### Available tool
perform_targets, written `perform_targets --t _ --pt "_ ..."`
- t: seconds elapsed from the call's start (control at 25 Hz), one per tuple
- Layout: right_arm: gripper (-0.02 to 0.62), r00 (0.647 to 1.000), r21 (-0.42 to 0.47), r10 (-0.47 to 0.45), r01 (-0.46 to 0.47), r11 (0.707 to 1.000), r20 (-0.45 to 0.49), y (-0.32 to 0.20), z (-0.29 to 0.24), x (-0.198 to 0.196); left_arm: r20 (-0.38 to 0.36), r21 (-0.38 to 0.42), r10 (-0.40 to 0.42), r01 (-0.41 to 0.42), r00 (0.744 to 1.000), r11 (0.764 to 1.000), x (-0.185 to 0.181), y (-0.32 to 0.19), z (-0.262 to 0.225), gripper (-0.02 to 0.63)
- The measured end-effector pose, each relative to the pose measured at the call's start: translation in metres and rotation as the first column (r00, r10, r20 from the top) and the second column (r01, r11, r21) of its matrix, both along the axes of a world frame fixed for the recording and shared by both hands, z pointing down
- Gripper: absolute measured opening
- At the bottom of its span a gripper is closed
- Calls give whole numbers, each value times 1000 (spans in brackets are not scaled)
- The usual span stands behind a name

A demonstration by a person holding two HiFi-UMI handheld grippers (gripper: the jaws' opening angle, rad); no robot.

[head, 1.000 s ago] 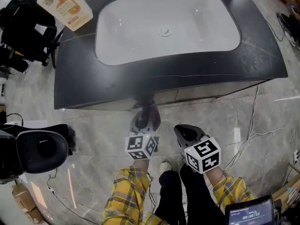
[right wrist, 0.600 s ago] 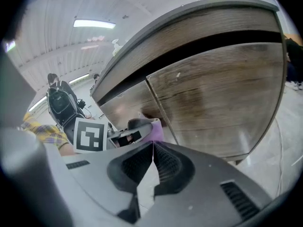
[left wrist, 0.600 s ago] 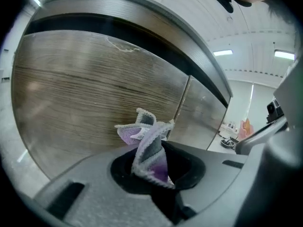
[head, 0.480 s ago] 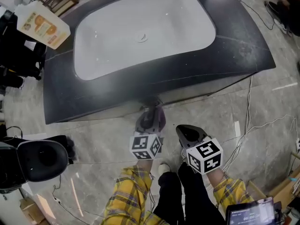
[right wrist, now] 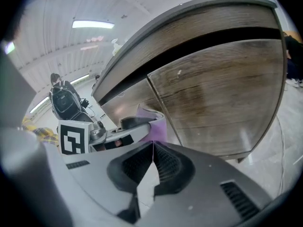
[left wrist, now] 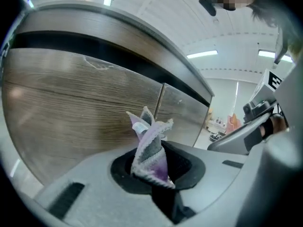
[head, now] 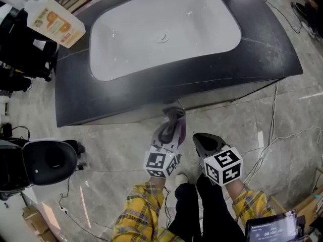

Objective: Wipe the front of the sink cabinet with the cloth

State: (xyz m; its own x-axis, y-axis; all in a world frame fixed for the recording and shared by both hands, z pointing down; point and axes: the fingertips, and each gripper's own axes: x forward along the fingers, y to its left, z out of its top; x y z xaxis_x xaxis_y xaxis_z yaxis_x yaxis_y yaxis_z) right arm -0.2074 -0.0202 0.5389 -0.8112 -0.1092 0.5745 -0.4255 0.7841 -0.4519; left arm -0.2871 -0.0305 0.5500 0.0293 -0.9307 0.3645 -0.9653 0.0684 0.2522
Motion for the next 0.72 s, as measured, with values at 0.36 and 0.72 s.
perform_targets --t 0.36,0.72 --pt "6 994 -15 -108 108 994 0 46 5 -43 27 -54 -165 166 986 985 -68 80 6 51" --pt "6 970 -25 -243 243 970 -11 107 14 -95 64 -76 -305 310 950 948 -130 153 12 51"
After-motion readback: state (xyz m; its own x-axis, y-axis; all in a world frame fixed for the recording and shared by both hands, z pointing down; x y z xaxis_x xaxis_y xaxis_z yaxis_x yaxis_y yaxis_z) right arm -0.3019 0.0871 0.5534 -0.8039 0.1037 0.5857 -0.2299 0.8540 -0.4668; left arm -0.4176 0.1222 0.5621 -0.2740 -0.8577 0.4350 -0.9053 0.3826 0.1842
